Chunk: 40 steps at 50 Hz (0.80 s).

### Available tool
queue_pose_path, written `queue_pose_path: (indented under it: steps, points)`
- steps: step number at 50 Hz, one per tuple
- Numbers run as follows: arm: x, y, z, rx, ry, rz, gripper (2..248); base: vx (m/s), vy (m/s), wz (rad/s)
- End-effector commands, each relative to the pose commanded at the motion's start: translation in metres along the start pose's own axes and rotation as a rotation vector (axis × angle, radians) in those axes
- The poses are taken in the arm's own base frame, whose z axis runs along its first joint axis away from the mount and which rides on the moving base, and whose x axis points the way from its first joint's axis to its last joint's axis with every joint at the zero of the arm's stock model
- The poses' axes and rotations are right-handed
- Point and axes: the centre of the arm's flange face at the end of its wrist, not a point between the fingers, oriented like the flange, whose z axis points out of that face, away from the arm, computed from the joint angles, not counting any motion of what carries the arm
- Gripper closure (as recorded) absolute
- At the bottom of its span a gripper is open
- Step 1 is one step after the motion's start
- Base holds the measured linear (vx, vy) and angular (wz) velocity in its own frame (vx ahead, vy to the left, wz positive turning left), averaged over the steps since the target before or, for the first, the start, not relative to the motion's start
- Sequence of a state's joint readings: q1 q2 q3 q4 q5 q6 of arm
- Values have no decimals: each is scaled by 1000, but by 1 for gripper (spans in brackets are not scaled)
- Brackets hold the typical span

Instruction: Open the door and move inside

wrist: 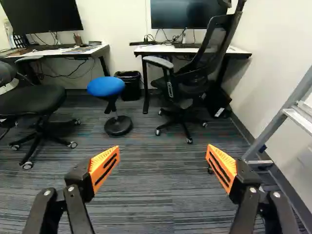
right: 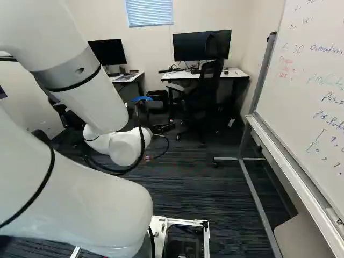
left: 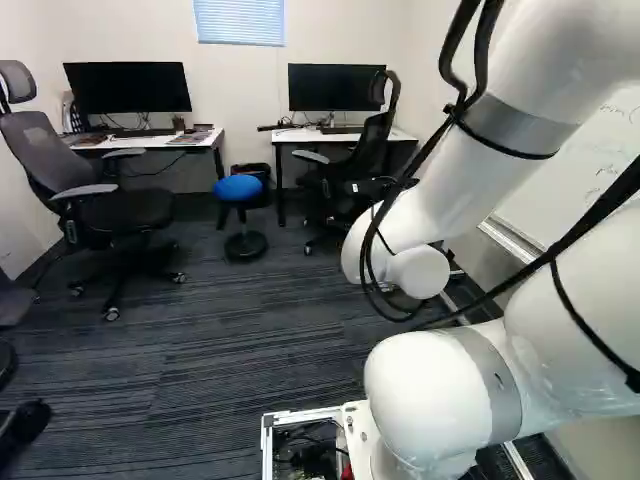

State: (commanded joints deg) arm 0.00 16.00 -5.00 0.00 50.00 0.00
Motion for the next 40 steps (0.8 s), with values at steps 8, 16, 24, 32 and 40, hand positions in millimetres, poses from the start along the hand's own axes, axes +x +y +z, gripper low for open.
queue_pose_path:
  steps: [8,16,24,32,40]
  points:
    - [0,0,0,0,0,0,3,163,9,-13]
    - [0,0,0,0,0,0,3,137,4,-15]
    - [0,0,0,0,0,0,3,49,3,-5]
    - [0,0,0,0,0,0,3,-14,1,3]
    - [0,0,0,0,0,0,3,0,0,0]
